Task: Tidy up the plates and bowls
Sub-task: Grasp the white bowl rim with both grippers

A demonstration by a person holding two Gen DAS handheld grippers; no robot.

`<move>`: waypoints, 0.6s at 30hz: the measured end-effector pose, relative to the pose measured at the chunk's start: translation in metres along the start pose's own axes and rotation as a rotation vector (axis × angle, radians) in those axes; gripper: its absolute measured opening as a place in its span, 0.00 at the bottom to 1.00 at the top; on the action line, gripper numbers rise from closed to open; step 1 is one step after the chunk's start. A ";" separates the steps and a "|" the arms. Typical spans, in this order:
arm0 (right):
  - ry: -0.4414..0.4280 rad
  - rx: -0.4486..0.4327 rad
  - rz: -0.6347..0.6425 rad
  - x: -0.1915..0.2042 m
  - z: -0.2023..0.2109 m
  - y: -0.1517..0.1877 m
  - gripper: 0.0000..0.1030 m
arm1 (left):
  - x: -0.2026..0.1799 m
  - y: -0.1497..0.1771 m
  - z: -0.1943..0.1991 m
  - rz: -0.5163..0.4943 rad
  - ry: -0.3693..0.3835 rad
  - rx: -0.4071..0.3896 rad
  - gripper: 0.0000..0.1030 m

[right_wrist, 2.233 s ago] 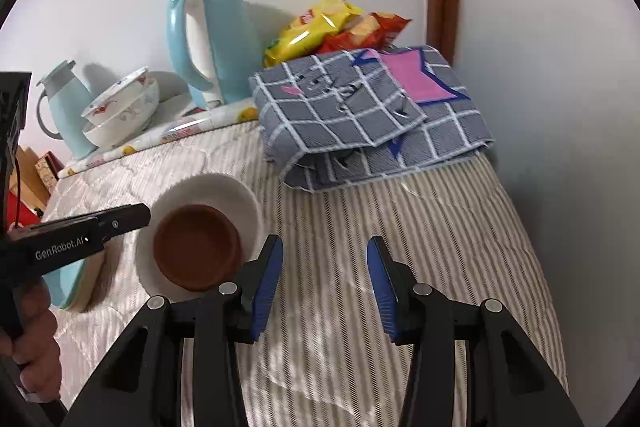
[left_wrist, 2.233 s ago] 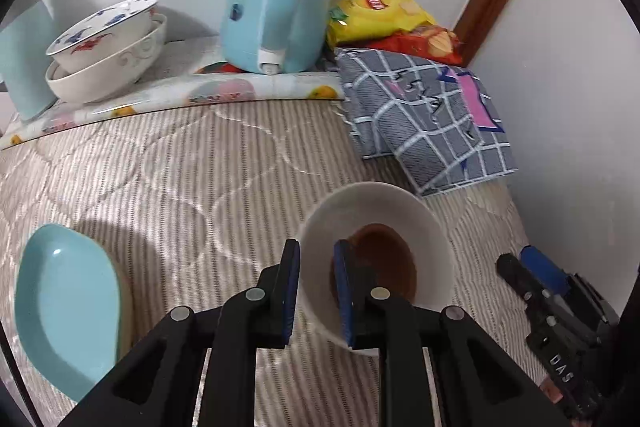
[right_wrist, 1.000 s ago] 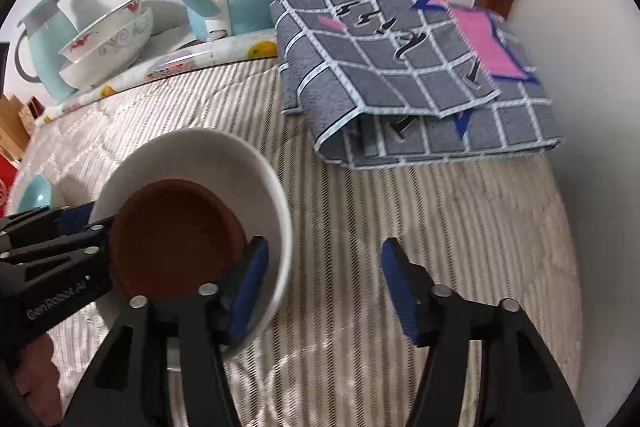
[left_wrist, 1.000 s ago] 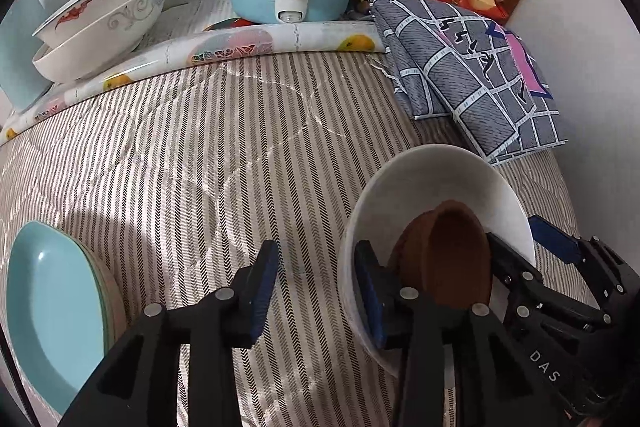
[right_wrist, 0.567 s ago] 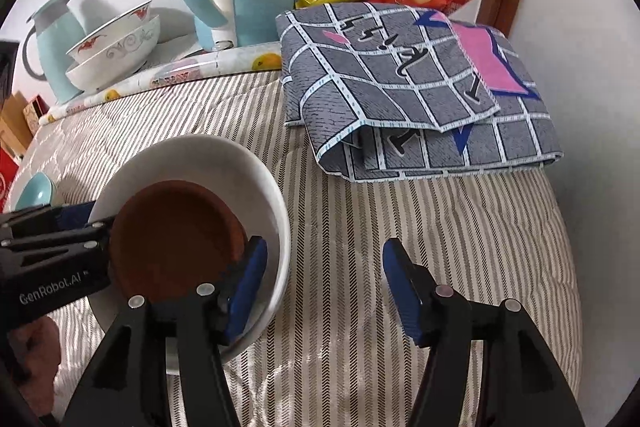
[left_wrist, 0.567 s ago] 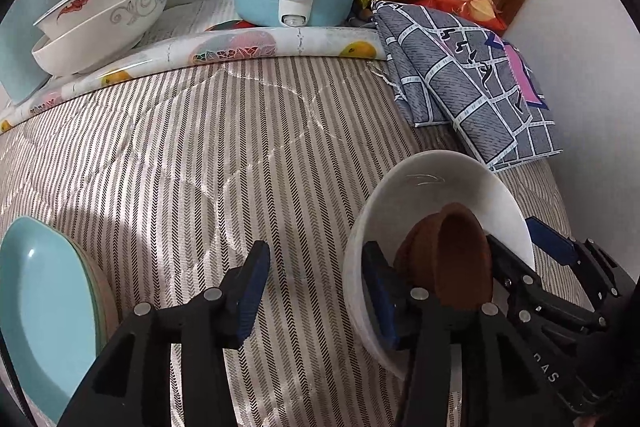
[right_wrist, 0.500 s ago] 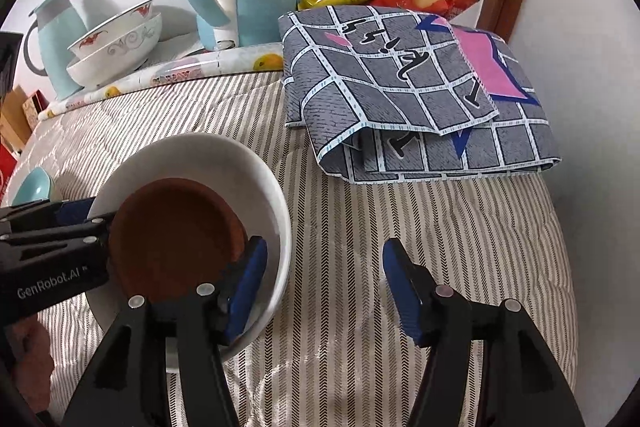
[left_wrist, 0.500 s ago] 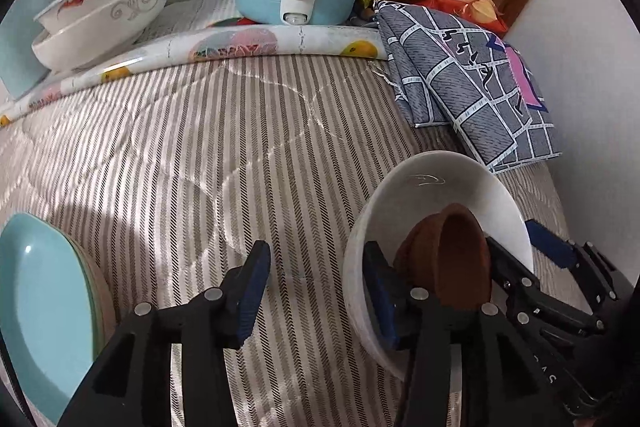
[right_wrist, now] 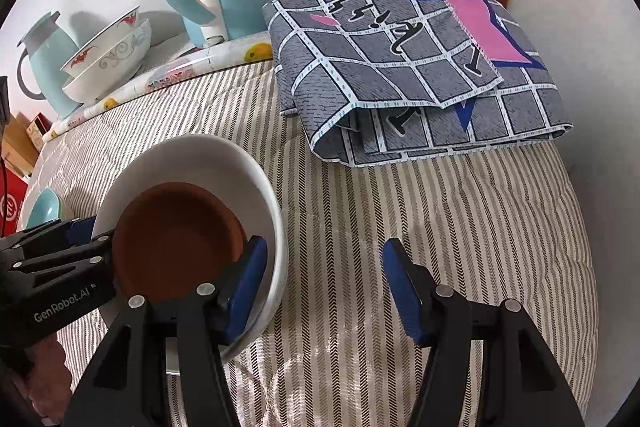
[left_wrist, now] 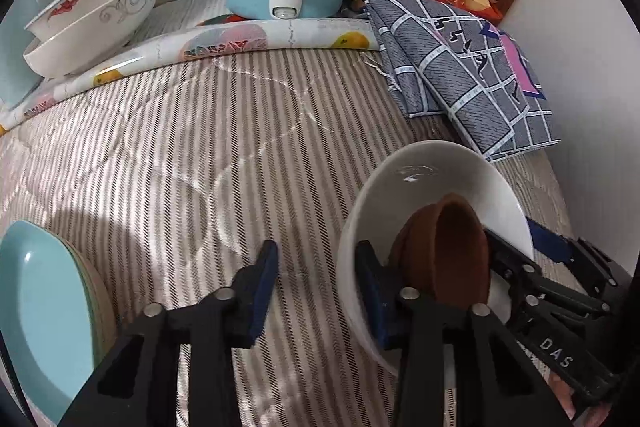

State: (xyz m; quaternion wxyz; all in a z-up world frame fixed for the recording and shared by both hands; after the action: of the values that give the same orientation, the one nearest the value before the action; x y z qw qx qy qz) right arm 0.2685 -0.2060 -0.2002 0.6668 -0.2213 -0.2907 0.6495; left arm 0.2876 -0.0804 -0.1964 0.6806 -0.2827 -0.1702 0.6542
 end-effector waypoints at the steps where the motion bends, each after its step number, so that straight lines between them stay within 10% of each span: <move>1: -0.009 -0.003 0.000 0.001 0.001 0.000 0.51 | -0.001 0.000 0.000 0.007 0.009 0.003 0.25; 12: -0.073 -0.004 -0.055 0.014 0.000 0.000 0.11 | -0.008 0.000 0.000 0.025 0.029 -0.001 0.11; 18: -0.039 -0.007 -0.079 0.014 0.000 0.000 0.10 | -0.009 0.000 0.001 0.017 0.013 -0.021 0.10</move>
State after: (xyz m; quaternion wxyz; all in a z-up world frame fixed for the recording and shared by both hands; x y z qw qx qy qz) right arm 0.2683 -0.1917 -0.1985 0.6854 -0.1994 -0.3145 0.6257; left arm 0.2863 -0.0894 -0.1946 0.6732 -0.2954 -0.1705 0.6561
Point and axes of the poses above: each gripper's, at about its wrist camera, not at the fingertips, and z roughly against the way its jaws point, x to its left, y to its underside, the point moved 3 cm from there along -z, roughly the way its jaws point, and after that the axes turned 15 degrees about -x, right-handed, at the moved point
